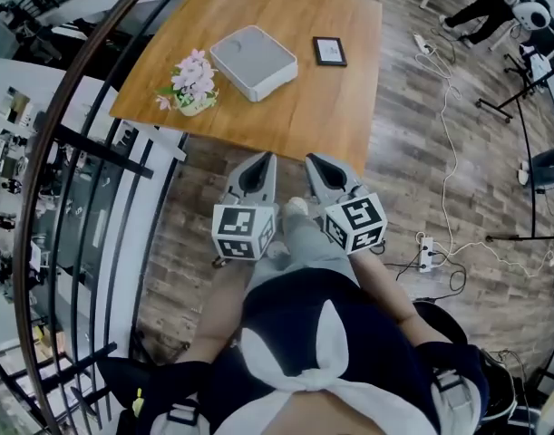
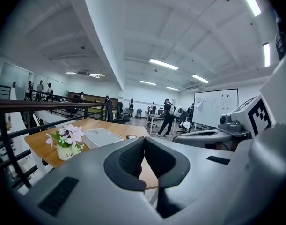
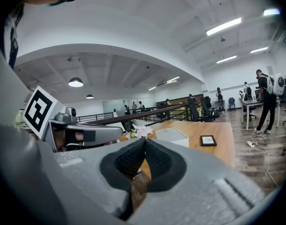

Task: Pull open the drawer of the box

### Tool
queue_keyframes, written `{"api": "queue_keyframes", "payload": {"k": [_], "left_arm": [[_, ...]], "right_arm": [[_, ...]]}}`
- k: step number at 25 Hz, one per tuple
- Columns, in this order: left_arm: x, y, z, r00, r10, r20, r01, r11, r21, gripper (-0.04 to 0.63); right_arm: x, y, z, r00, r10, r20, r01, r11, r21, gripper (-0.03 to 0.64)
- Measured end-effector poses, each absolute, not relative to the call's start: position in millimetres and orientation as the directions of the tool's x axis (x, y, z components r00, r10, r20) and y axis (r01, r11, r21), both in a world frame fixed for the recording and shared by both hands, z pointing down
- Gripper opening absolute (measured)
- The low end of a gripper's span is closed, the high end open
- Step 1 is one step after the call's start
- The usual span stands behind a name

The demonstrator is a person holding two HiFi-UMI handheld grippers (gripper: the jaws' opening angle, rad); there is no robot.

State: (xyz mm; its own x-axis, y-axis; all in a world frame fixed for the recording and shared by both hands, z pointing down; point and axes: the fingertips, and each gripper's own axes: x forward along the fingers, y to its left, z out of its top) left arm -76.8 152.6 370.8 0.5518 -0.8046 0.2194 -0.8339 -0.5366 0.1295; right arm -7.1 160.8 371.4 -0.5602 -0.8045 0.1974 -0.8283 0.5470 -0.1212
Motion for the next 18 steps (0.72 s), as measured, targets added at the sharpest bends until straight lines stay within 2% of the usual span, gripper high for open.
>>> {"api": "queue_keyframes", "payload": {"k": [11,12,13,18], "left_arm": [[-77,77,382,0.540,-0.798,0.266,-0.841,-0.526,0.130,0.018],[-76,71,384,0.540,-0.797,0.269,-0.841,-0.526,0.131,0.018],[-76,65,385,0.540,-0.796,0.273,-0.841,-0.525,0.132,0.018],[-77,32,387,0.532,-0.798,0.283,-0.846,-0.515,0.138,0.017]], "right_arm": [[-4,76,376,-0.569,-0.796,0.205,-0.822,0.541,-0.180,0.000],[-4,69,377,-0.572,-0.793,0.209,-0.819,0.543,-0.184,0.007],[-4,62,378,-0.575,-0.790,0.214,-0.817,0.544,-0.189,0.068],[-1,25,382,-0.584,-0.779,0.228,-0.810,0.540,-0.230,0.105]]}}
